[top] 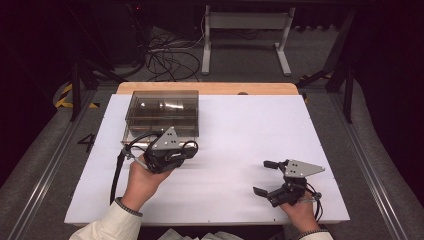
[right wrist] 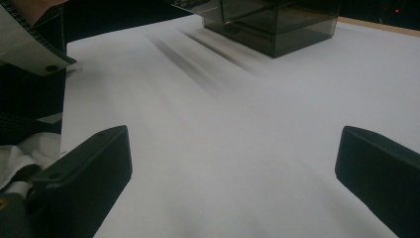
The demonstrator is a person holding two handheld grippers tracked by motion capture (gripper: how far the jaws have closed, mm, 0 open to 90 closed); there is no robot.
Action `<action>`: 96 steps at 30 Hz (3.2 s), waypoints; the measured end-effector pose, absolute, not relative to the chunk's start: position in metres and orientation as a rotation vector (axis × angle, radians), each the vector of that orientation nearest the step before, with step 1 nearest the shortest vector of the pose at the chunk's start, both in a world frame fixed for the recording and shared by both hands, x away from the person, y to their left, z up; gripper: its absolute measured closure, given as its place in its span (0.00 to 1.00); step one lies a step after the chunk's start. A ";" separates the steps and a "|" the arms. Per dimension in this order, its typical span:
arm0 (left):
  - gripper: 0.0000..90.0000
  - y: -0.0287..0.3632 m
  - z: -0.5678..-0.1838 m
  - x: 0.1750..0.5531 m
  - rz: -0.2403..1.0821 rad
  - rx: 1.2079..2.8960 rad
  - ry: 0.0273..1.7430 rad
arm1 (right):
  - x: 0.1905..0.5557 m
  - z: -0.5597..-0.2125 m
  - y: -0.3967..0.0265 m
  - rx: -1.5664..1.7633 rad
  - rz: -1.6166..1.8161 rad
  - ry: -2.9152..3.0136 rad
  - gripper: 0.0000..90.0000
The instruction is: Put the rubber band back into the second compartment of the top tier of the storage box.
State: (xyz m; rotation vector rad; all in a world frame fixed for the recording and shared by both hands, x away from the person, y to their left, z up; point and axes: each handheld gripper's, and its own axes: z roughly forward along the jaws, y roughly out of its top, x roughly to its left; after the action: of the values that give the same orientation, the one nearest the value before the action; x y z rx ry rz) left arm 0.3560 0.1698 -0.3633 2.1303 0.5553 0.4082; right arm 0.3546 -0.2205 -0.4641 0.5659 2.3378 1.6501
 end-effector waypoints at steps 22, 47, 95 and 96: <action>0.96 0.188 -0.355 0.359 0.455 2.092 0.594 | 0.354 -0.464 -0.220 0.562 1.651 2.339 0.02; 0.96 0.224 -0.361 0.381 0.554 2.042 0.733 | 0.354 -0.464 -0.220 0.559 1.647 2.341 0.02; 0.95 0.245 -0.398 0.408 0.554 2.070 0.796 | 0.355 -0.465 -0.220 0.558 1.643 2.343 0.02; 0.95 0.245 -0.398 0.408 0.556 2.070 0.797 | 0.355 -0.465 -0.220 0.558 1.643 2.344 0.02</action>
State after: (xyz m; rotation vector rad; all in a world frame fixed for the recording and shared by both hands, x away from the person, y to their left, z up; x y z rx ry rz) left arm 0.4080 0.2446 -0.3984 2.0700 0.7971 0.5557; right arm 0.3545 -0.2196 -0.4646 0.5576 2.3441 1.6431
